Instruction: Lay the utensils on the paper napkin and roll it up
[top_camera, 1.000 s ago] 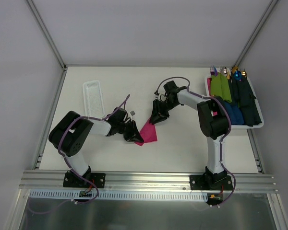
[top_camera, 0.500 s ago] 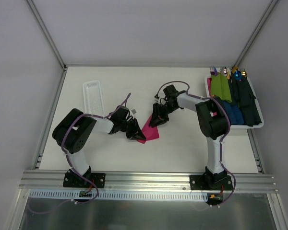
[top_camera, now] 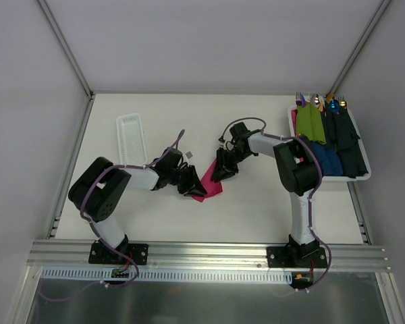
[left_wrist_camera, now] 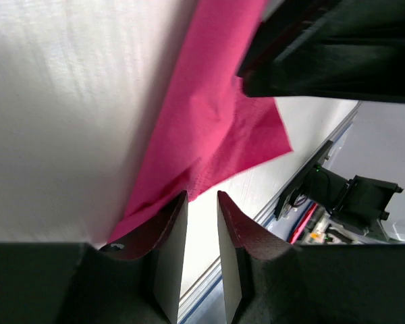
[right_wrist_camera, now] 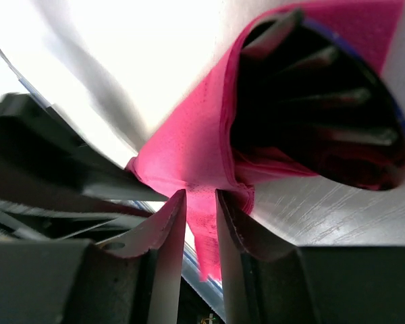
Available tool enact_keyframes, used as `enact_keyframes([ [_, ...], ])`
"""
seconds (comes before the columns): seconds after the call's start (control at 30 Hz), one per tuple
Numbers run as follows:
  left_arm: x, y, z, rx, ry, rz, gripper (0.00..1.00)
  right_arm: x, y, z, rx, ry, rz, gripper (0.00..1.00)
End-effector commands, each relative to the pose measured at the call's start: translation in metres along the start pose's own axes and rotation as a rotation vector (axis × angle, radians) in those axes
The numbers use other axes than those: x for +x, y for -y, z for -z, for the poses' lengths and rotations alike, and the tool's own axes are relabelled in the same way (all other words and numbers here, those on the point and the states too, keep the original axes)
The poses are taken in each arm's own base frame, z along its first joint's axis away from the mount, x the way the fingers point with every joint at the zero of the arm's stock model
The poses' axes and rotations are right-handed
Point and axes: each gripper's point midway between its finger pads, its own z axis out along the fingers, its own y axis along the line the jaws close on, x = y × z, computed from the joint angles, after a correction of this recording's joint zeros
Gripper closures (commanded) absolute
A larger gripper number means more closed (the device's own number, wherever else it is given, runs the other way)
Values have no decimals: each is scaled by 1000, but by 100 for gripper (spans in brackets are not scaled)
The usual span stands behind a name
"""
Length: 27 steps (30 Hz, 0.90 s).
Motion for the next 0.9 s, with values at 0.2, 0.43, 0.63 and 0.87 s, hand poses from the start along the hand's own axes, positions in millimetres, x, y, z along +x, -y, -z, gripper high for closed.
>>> enact_keyframes([
  [0.2,-62,54,37,-23,213,-103,73,3,32,-2,152,-13,6,73],
  [0.43,-50,73,24,87,108,-191,83,2,30,-4,143,-29,15,73],
  [0.63,-27,72,13,115,41,-210,87,-3,26,-5,131,-24,20,73],
  [0.87,-10,48,-11,49,-11,-179,89,-6,25,-5,131,-30,39,73],
])
